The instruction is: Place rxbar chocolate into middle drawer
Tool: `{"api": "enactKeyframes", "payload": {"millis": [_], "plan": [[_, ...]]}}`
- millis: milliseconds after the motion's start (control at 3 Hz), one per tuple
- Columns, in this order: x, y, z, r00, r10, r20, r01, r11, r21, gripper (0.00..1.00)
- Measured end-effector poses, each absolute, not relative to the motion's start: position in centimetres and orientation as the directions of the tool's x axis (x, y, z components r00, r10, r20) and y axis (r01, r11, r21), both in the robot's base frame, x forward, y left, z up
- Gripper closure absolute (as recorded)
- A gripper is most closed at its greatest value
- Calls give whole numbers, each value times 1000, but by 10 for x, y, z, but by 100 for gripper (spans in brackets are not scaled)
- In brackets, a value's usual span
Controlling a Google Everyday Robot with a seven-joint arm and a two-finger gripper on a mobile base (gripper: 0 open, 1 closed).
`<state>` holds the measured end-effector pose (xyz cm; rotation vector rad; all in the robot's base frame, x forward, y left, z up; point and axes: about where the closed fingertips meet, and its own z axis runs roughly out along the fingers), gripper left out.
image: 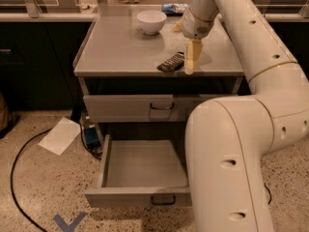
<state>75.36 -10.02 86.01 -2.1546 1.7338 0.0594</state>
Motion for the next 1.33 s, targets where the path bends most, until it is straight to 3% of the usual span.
{"api": "enactKeyframes", "payload": {"millis": [1333], "plan": [[767,-76,829,266,-922,-281,-953,-207,-220,0]]}}
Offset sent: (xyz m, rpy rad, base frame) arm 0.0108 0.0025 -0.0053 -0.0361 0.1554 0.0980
